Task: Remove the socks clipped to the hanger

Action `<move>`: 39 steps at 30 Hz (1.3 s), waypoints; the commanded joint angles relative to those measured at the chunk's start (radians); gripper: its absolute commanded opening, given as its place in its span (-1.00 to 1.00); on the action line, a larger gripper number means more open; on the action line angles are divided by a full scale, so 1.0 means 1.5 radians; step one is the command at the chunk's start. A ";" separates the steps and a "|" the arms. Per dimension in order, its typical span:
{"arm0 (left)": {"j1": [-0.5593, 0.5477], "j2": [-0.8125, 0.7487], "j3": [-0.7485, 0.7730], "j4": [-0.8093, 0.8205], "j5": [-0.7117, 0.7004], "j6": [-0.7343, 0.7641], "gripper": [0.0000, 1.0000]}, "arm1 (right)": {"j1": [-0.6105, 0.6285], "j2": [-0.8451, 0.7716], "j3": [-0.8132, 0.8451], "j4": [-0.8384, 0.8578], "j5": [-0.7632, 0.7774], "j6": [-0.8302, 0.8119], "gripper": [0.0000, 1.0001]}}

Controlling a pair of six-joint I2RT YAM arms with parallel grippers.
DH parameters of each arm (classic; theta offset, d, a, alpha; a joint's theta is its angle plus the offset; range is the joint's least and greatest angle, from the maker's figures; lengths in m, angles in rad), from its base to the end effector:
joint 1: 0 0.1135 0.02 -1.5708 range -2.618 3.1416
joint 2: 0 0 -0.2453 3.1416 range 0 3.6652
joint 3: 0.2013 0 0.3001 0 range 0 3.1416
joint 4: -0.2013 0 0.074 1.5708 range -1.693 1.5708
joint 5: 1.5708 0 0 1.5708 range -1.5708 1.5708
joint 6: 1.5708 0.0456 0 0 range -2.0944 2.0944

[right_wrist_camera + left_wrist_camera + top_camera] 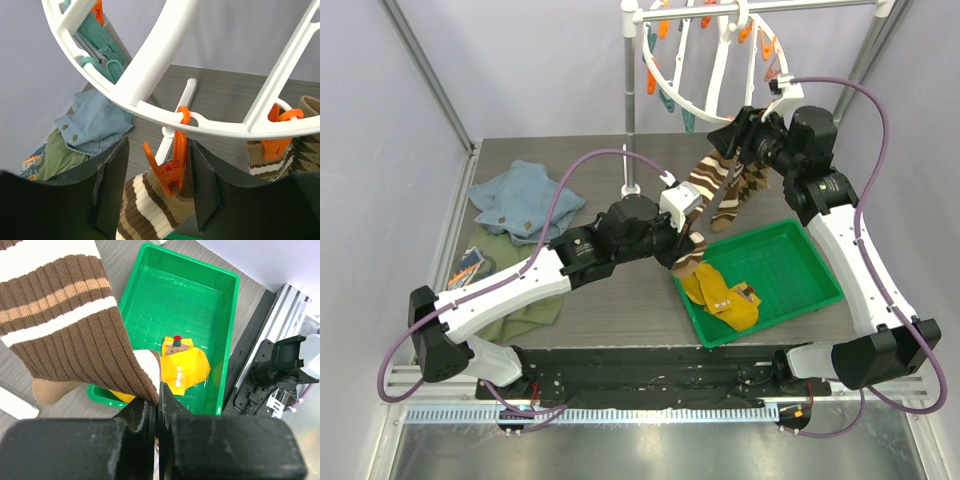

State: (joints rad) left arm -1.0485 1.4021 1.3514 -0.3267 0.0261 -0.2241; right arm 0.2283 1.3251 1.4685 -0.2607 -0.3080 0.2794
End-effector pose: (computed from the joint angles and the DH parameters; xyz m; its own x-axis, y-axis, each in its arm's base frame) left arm 0.1919 -0.3357 0.3563 -0.3745 0.2052 -0.9042 0.8157 0.5367 -0.2160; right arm 0.3470 0.0948 0.4391 -0.2499 0.2117 -0.9448 -0.4577 0.8340 0.3080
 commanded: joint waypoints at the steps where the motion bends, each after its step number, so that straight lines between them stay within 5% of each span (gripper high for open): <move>1: 0.003 -0.023 0.000 0.017 0.015 -0.004 -1.00 | 0.001 0.001 0.001 0.046 -0.009 0.002 0.04; 5: 0.003 -0.019 0.001 0.017 0.016 -0.005 -1.00 | 0.000 0.006 0.009 0.048 -0.002 0.003 -0.51; 10: 0.003 -0.010 -0.006 0.029 0.020 -0.014 -1.00 | 0.001 0.019 0.021 0.050 -0.023 0.026 -0.88; 16: 0.003 0.003 -0.006 0.033 0.042 -0.032 -1.00 | 0.001 0.021 0.020 0.045 -0.015 0.053 -0.91; 18: 0.003 0.004 -0.010 0.040 0.043 -0.036 -1.00 | 0.001 0.019 0.027 0.036 -0.006 0.061 -0.82; 24: 0.002 0.021 0.005 0.086 0.066 -0.093 -1.00 | 0.001 0.005 0.043 -0.002 0.025 0.073 0.35; 27: -0.008 0.040 0.032 0.094 0.064 -0.108 -1.00 | 0.000 -0.021 0.034 -0.022 0.046 0.071 0.62; 39: -0.037 0.155 0.046 0.215 0.016 -0.178 -1.00 | 0.000 -0.157 0.046 -0.183 0.234 0.056 0.99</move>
State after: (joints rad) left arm -1.0973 1.5600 1.3972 -0.1558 0.0795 -0.4328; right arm 0.2276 1.1751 1.4956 -0.4511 -0.0952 0.3653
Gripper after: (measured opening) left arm 0.029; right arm 0.993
